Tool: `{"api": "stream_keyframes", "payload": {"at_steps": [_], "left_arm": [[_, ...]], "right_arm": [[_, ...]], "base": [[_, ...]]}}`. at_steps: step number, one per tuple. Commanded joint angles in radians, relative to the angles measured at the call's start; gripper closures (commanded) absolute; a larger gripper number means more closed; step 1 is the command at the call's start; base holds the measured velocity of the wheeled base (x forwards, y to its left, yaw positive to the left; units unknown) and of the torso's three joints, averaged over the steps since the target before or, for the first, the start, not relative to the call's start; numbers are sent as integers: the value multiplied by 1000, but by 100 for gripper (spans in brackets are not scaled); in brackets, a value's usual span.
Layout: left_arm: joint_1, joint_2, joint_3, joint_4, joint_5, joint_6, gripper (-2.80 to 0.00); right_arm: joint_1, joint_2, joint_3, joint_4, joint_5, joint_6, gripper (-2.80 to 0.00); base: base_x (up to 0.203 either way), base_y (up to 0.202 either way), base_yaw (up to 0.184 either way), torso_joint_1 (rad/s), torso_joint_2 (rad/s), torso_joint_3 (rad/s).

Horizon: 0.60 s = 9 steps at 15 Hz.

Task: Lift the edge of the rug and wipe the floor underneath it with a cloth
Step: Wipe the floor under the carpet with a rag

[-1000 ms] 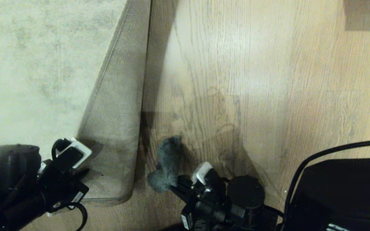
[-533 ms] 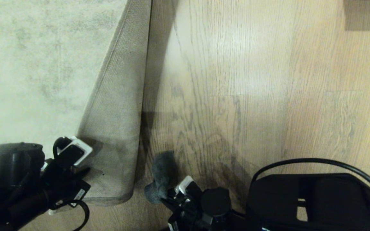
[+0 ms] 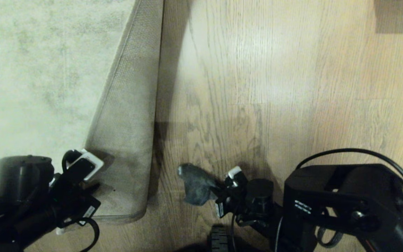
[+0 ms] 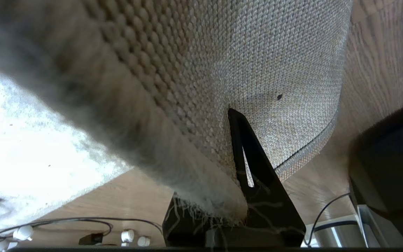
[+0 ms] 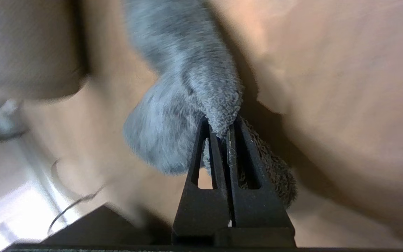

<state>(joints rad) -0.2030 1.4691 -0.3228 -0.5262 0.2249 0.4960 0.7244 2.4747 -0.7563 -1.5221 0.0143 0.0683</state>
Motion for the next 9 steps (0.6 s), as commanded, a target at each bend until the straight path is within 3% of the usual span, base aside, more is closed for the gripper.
{"api": "stream_keyframes", "payload": {"at_steps": [1, 5, 9], "left_arm": [[0, 7, 2, -2, 11, 3, 0], [-3, 7, 3, -2, 13, 4, 0], [-4, 7, 1, -2, 13, 4, 0]], "right_arm": [[-67, -111, 51, -48, 0, 2, 0], [-135, -269, 195, -48, 0, 2, 0], [-144, -418, 257, -48, 13, 6, 0]], "base": [[0, 0, 0, 0, 0, 0], [0, 0, 0, 0, 0, 0], [0, 0, 0, 0, 0, 0]]}}
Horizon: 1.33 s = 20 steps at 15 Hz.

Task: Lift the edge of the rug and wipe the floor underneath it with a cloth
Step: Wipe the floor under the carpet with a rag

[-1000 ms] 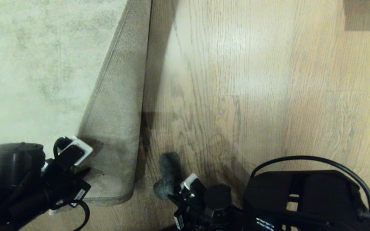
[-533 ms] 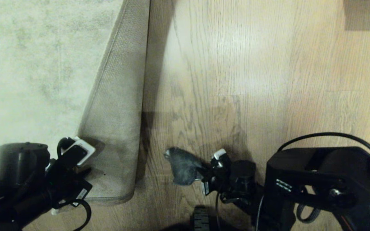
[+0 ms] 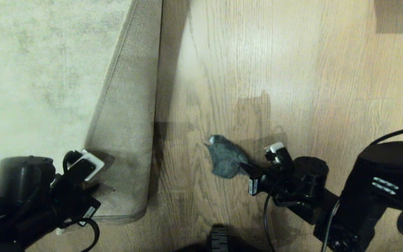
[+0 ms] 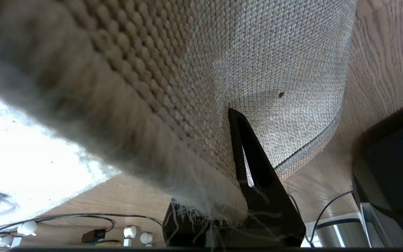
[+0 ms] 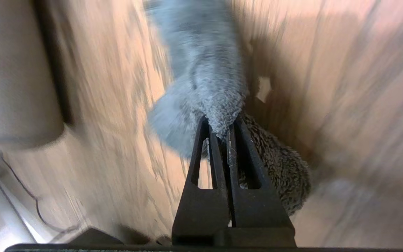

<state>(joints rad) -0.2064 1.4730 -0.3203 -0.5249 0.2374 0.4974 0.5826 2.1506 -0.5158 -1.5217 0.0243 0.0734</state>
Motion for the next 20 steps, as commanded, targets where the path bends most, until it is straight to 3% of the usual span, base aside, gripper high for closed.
{"api": "stream_keyframes", "payload": {"at_steps": [1, 4, 9, 12, 15, 20], "left_arm": [[-2, 1, -2, -3, 0, 3, 0], [-15, -2, -2, -3, 0, 3, 0], [-15, -11, 6, -3, 0, 3, 0], [-15, -10, 6, -3, 0, 3, 0], [-22, -11, 7, -3, 2, 3, 0], [-22, -8, 7, -1, 2, 4, 0]], "right_arm": [[4, -123, 16, -48, 23, 3, 0], [39, -161, 2, -48, 153, 3, 0], [183, -61, -56, -48, 163, -1, 0], [249, 7, -48, -48, 157, -14, 0], [248, 34, -36, -48, 144, -16, 0], [202, 60, 63, -48, 2, -9, 0]], "base": [[0, 0, 0, 0, 0, 0], [0, 0, 0, 0, 0, 0], [0, 0, 0, 0, 0, 0], [0, 0, 0, 0, 0, 0], [0, 0, 0, 0, 0, 0], [0, 0, 0, 0, 0, 0]]}}
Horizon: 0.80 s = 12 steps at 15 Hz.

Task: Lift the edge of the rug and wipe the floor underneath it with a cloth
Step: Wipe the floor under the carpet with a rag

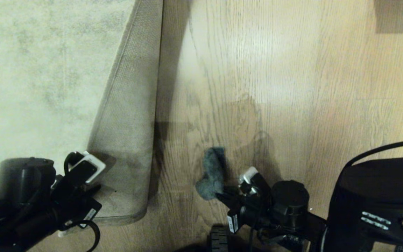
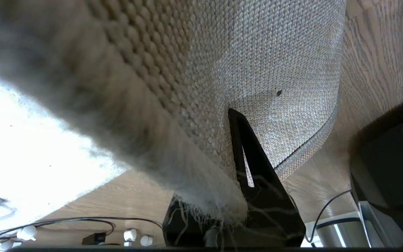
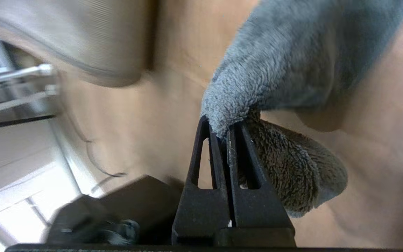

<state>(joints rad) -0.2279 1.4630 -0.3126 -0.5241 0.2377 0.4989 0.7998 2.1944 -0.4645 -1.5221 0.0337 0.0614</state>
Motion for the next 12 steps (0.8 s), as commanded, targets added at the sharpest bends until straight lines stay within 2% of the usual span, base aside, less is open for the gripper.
{"api": "stream_keyframes", "payload": {"at_steps": [1, 6, 9, 12], "left_arm": [[-1, 4, 1, -2, 1, 3, 0], [-1, 4, 12, -2, 2, 4, 0], [-1, 5, 15, -2, 2, 4, 0], [-1, 8, 15, -2, -1, 6, 0]], "right_arm": [[-24, 29, 4, -48, -8, 5, 0], [-46, 159, -119, -48, -8, 6, 0], [-119, 159, -98, -48, -8, 6, 0], [-204, 77, -44, -48, -6, 3, 0]], "base": [[0, 0, 0, 0, 0, 0], [0, 0, 0, 0, 0, 0], [0, 0, 0, 0, 0, 0], [0, 0, 0, 0, 0, 0]]}}
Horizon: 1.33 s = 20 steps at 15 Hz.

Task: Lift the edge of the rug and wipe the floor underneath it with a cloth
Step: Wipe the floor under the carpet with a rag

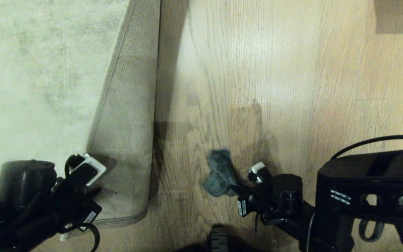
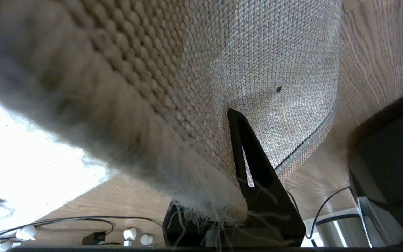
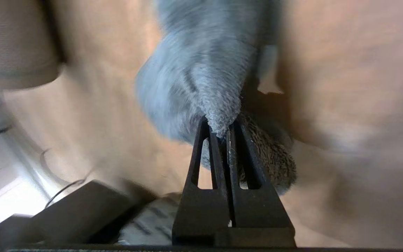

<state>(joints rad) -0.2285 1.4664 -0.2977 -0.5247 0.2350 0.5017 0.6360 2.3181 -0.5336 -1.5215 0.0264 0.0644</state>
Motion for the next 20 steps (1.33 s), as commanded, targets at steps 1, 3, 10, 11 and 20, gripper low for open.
{"api": "stream_keyframes", "payload": {"at_steps": [1, 3, 10, 11, 20], "left_arm": [[0, 6, 0, -1, 1, 3, 0], [0, 9, 0, -1, 1, 3, 0], [-25, 11, 3, -1, 1, 1, 0], [-34, 9, 3, -1, 1, 0, 0], [-61, 6, -4, -1, 4, 6, 0]], "right_arm": [[-65, -85, 50, -49, 1, -2, 0], [-119, -164, 103, -49, 2, -4, 0], [-269, -436, 235, -49, 1, -4, 0], [-300, -473, 238, -49, 2, -2, 0], [-565, -766, 351, -49, 2, -32, 0]], "base": [[0, 0, 0, 0, 0, 0], [0, 0, 0, 0, 0, 0], [0, 0, 0, 0, 0, 0], [0, 0, 0, 0, 0, 0], [0, 0, 0, 0, 0, 0]]}}
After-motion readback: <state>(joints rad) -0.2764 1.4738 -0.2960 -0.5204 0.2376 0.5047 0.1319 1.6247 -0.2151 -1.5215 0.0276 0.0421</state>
